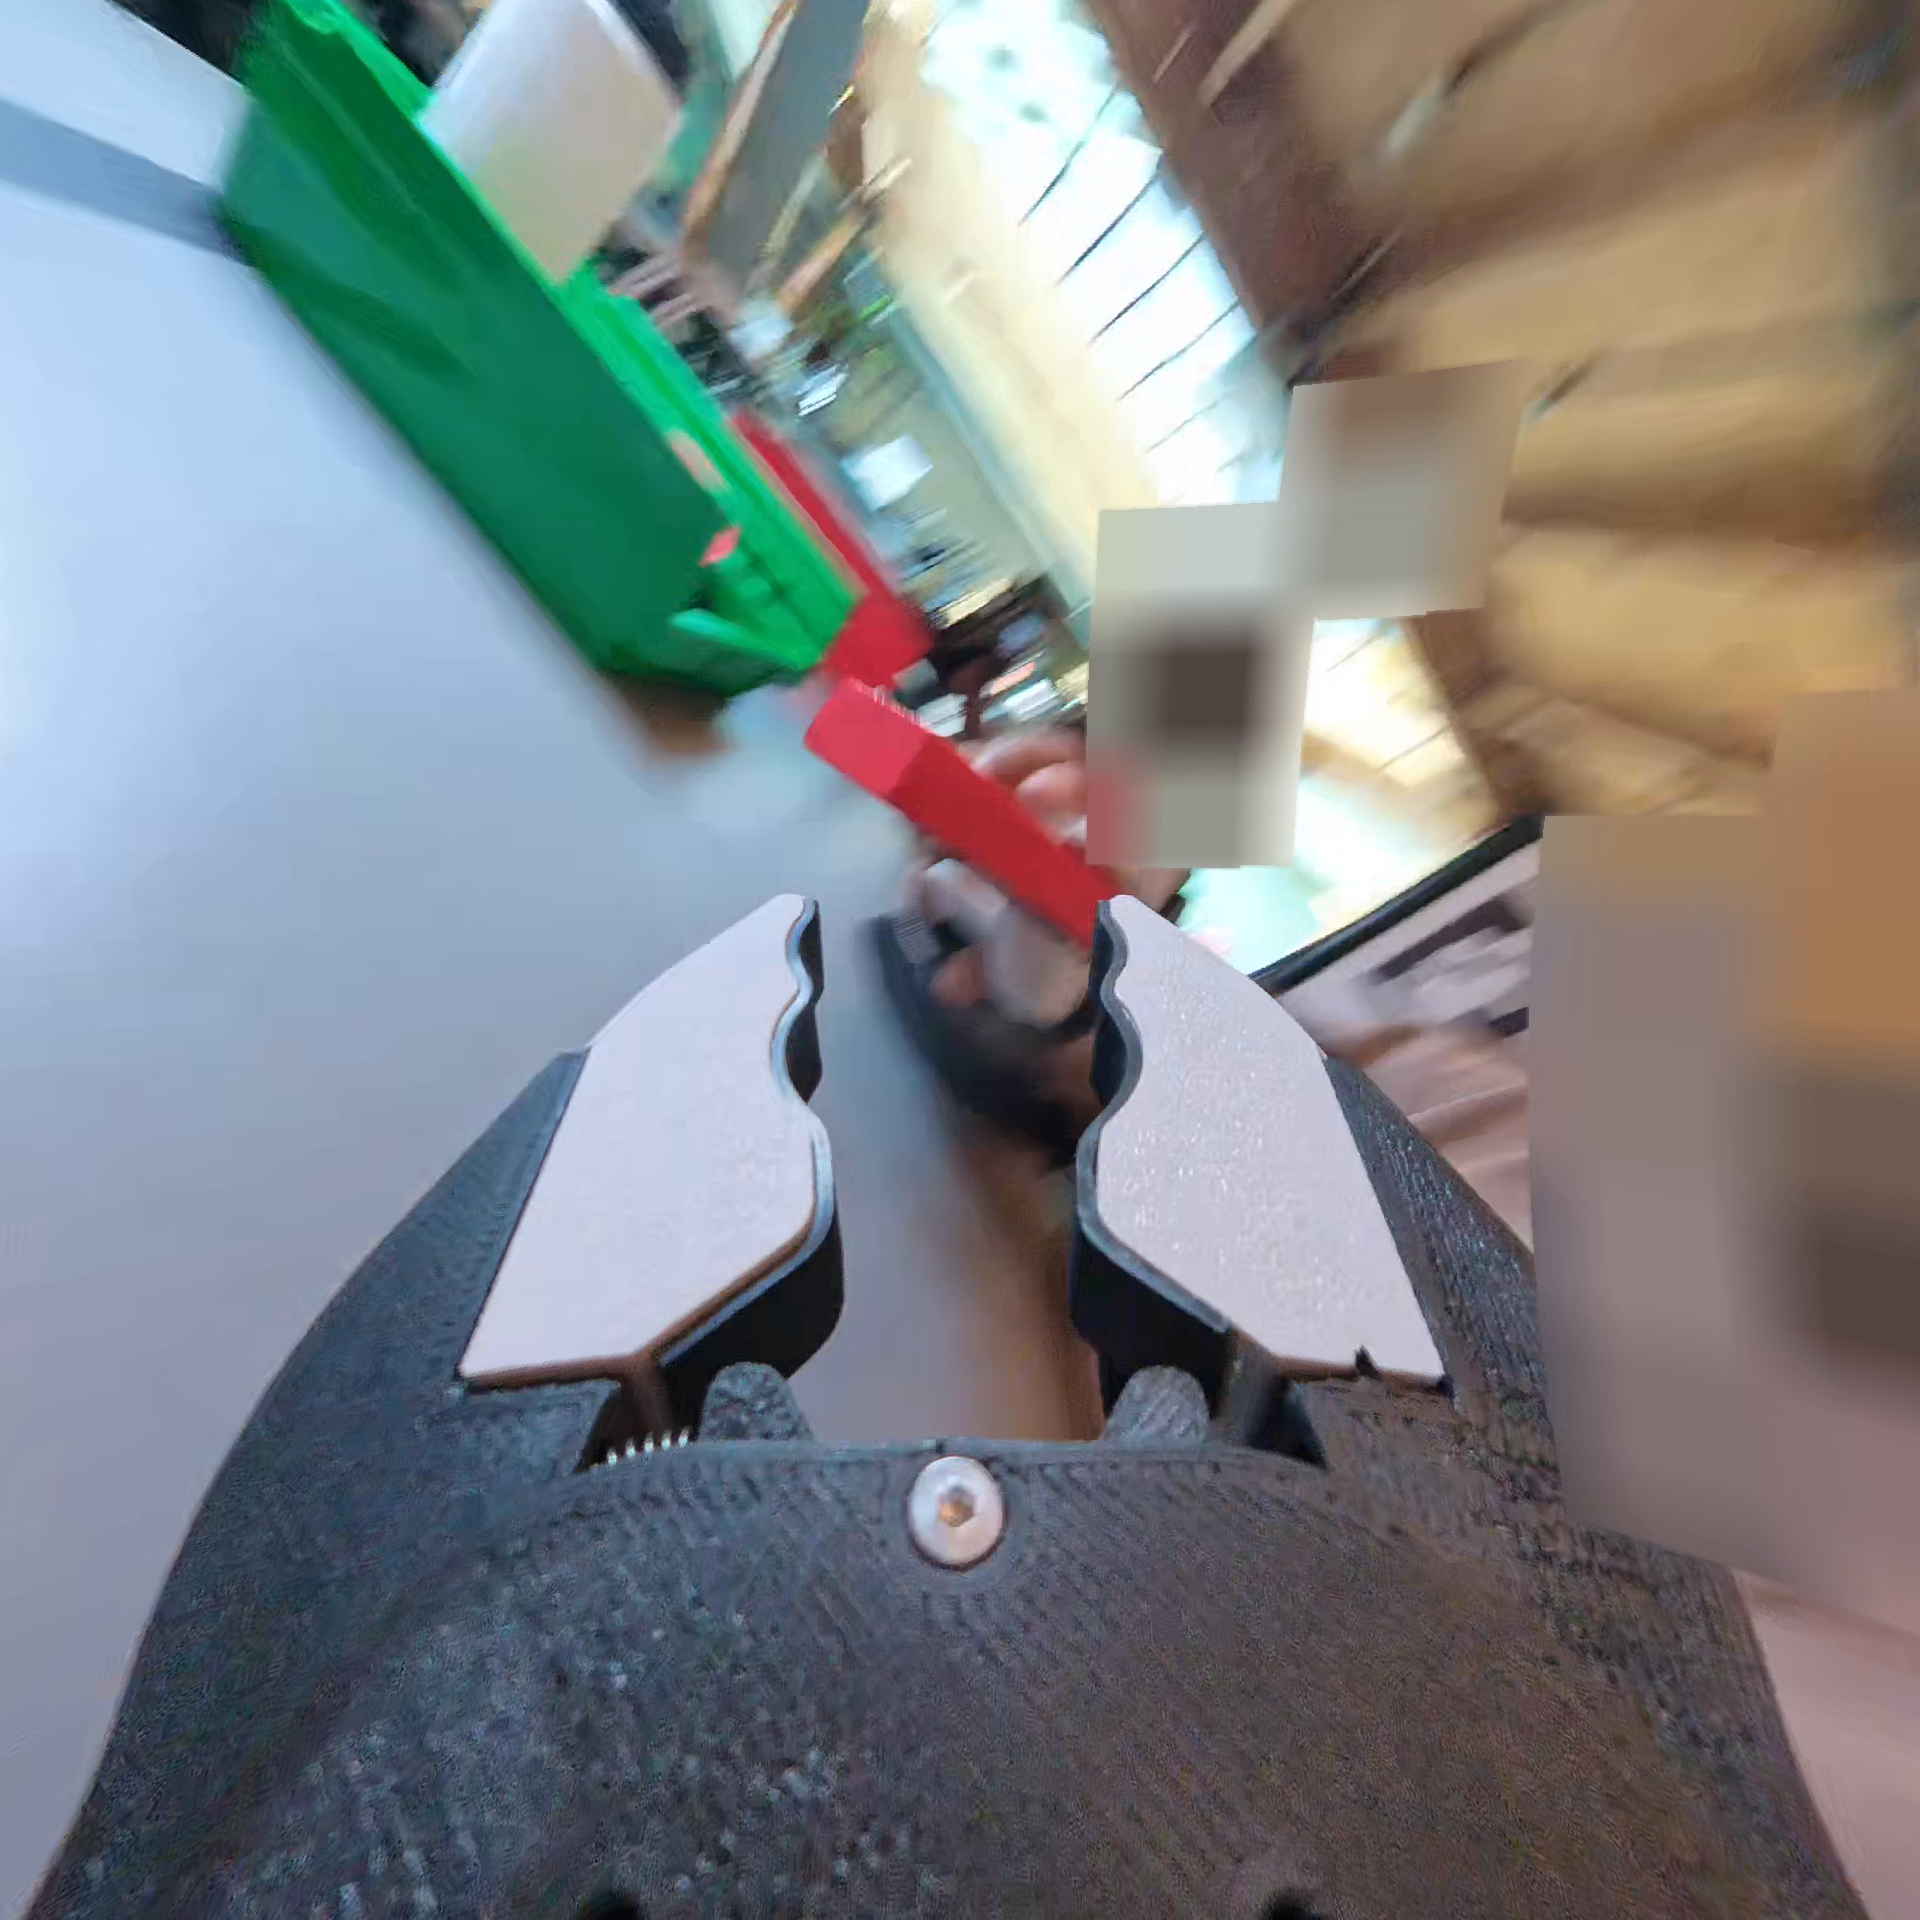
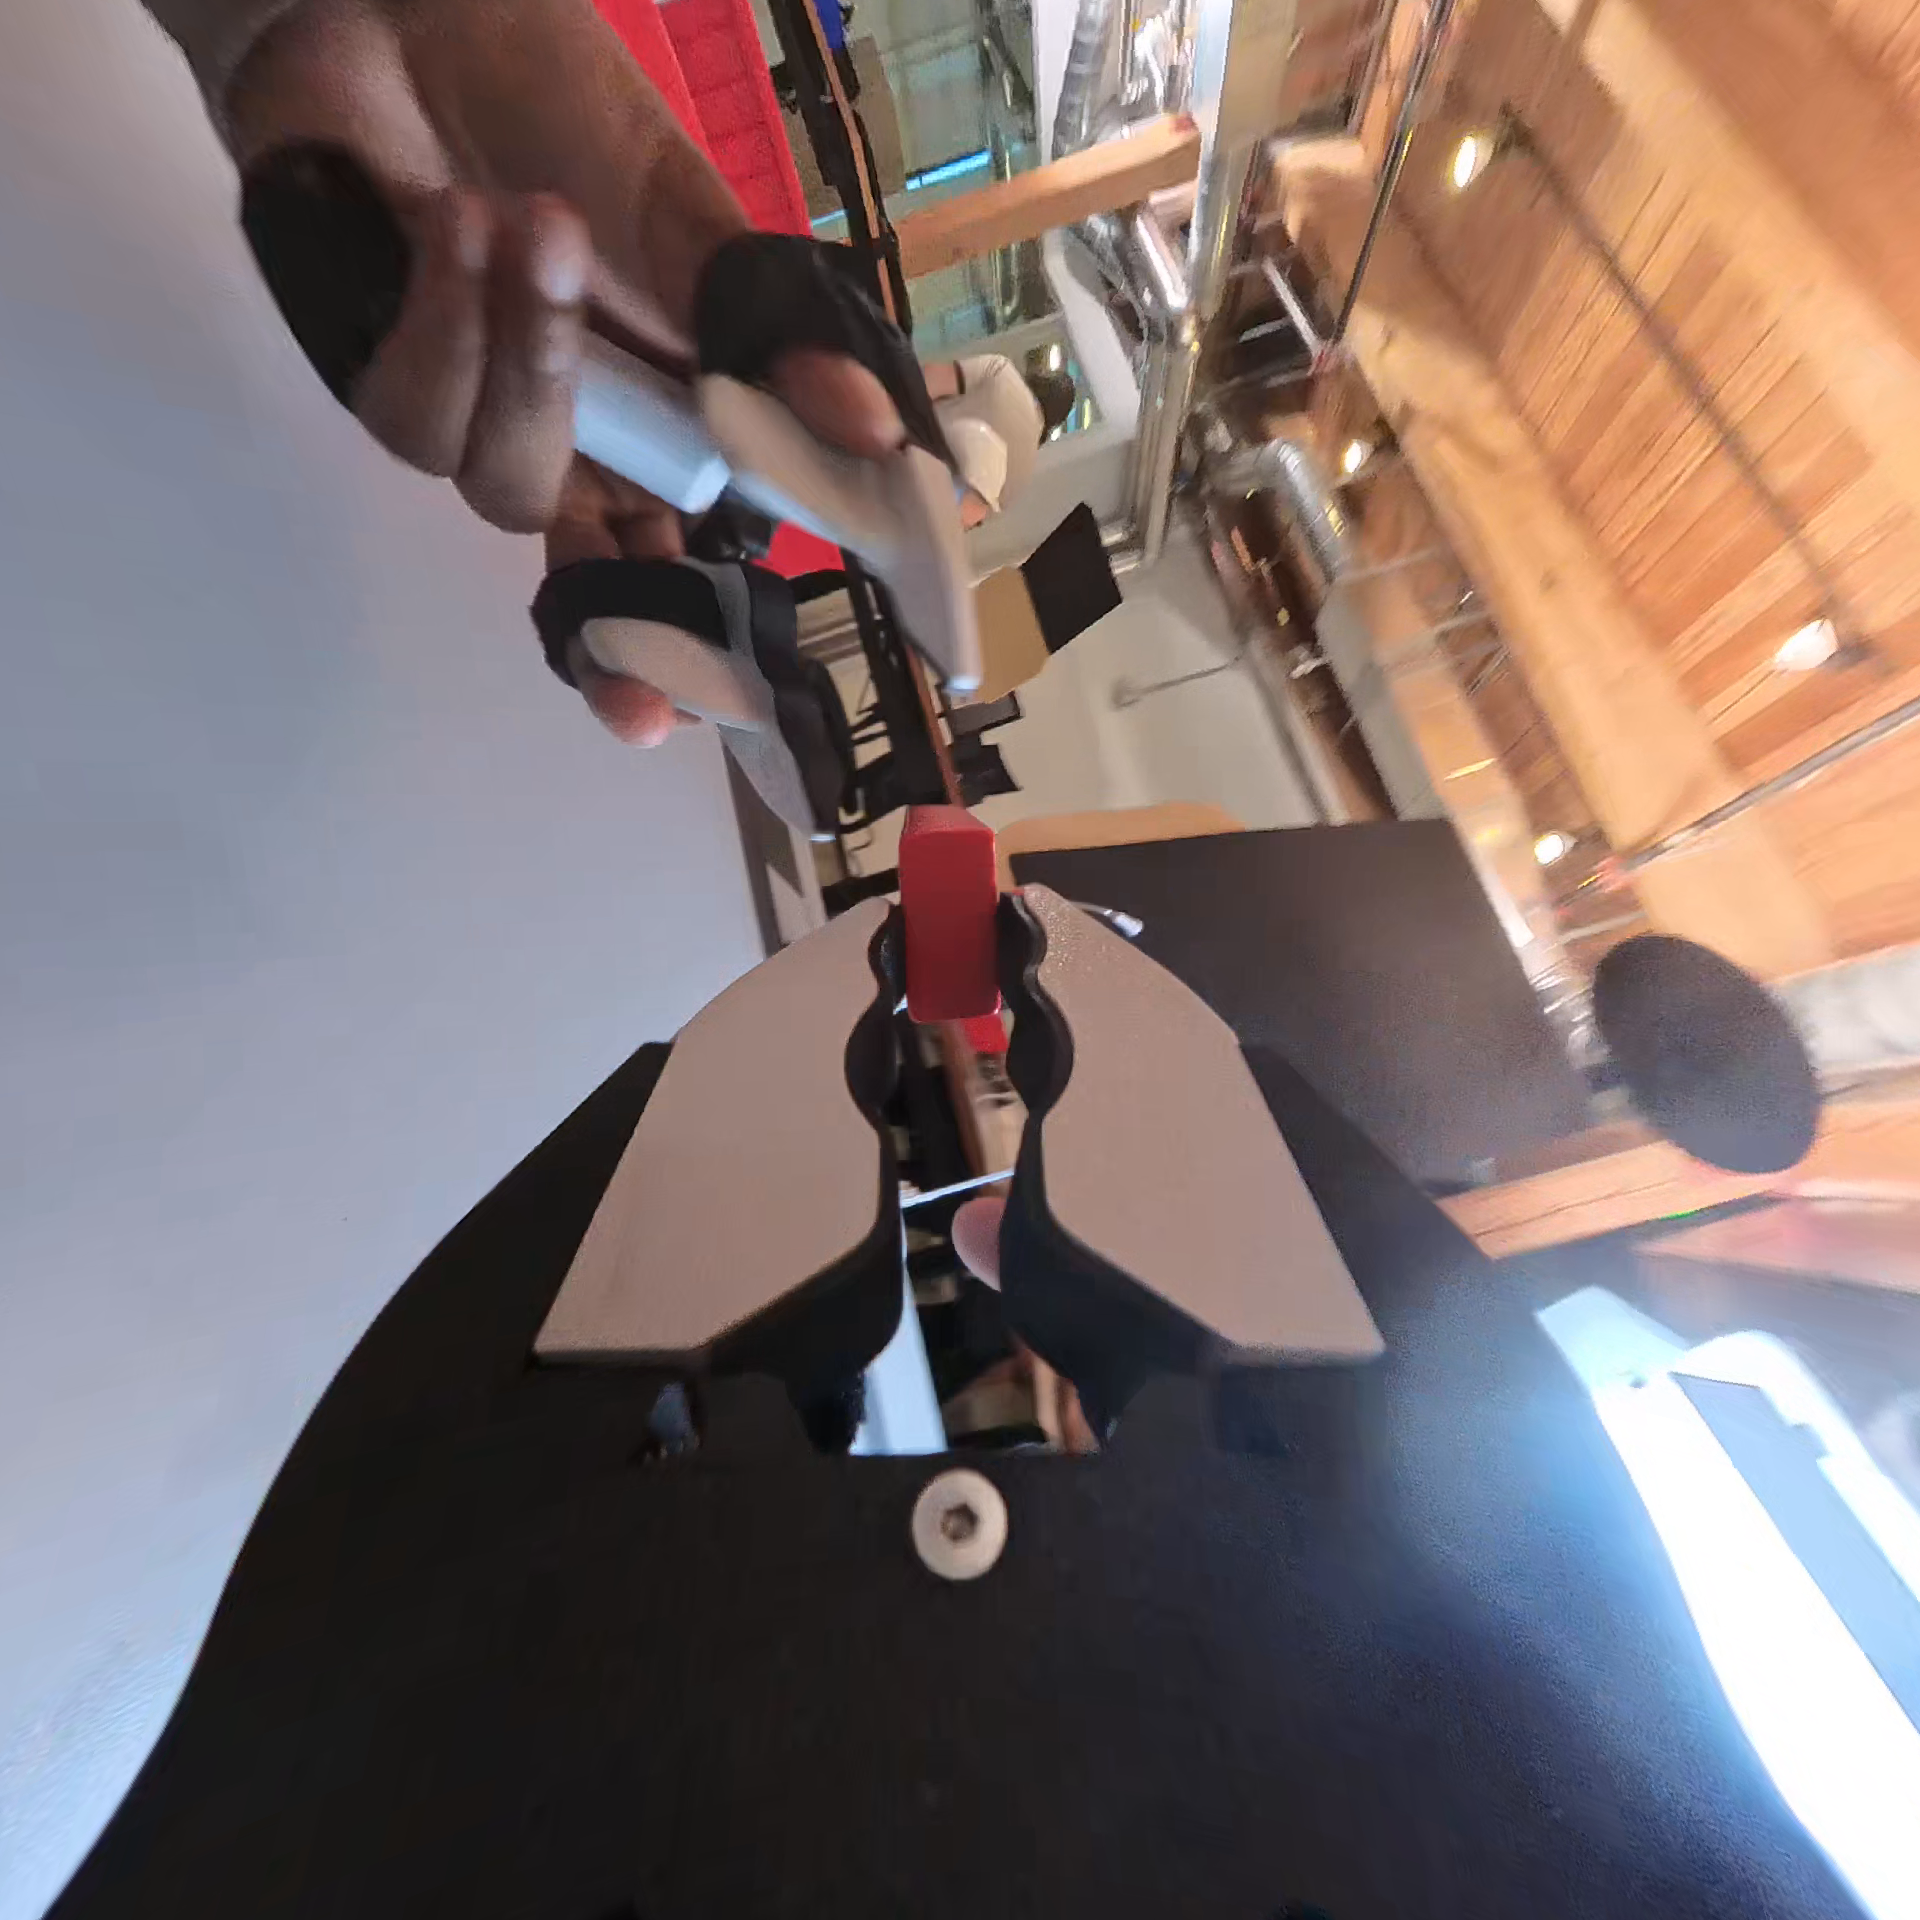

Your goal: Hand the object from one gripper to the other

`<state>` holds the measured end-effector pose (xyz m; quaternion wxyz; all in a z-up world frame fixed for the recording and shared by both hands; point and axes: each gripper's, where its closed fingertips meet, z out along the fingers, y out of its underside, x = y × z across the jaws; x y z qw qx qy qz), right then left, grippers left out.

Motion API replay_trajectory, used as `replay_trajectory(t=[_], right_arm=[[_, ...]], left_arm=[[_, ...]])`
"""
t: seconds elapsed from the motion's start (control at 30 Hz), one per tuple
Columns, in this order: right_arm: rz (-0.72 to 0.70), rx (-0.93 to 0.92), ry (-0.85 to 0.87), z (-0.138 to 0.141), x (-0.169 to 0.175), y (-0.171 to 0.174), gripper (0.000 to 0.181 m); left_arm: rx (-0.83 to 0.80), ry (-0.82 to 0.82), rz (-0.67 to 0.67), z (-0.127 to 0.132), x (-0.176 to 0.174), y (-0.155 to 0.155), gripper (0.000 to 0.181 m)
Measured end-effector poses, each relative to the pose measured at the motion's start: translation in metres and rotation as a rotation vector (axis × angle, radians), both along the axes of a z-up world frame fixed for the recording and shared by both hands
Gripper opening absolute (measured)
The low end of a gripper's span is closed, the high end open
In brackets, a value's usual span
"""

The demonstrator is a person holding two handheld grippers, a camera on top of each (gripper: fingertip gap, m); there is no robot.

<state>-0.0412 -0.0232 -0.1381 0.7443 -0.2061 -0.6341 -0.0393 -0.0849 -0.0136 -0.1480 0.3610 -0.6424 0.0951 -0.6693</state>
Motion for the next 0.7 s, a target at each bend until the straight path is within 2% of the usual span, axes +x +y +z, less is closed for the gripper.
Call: replay_trajectory(t=[0.03, 0.07, 0.17, 0.23, 0.27, 0.37, 0.5, 0.6, 0.7], right_arm=[[-0.004, 0.054, -0.012, -0.003, -0.002, -0.003, 0.017], [-0.003, 0.100, -0.025, -0.006, -0.005, -0.007, 0.017], [0.010, 0.157, -0.078, -0.022, -0.015, -0.014, 0.017], [0.004, 0.159, -0.095, -0.026, -0.019, -0.014, 0.021], [0.001, 0.099, -0.115, -0.031, -0.020, -0.011, 0.024], [0.047, -0.162, -0.139, -0.042, -0.018, -0.007, 0.031], [0.137, -0.786, -0.093, -0.041, -0.015, -0.002, 0.043], [0.224, -1.254, -0.050, -0.033, -0.015, -0.003, 0.052], [0.198, -1.518, -0.009, -0.036, -0.016, 0.003, 0.054]], left_arm=[[-0.072, -0.141, -0.024, 0.006, -0.002, 0.001, 0.046], [-0.105, -0.192, -0.031, 0.004, 0.000, 0.002, 0.042], [-0.080, -0.104, -0.076, -0.004, 0.023, -0.010, 0.032], [-0.001, 0.007, -0.012, -0.007, 0.023, -0.007, 0.024], [0.033, 0.058, 0.007, -0.008, 0.020, -0.005, 0.023], [0.175, 0.239, 0.122, -0.009, 0.003, 0.003, 0.016], [0.427, 0.716, 0.255, -0.027, -0.016, 0.015, 0.016], [0.630, 1.062, 0.282, -0.042, -0.014, 0.015, 0.016], [0.764, 1.322, 0.269, -0.058, -0.006, 0.012, 0.016]])
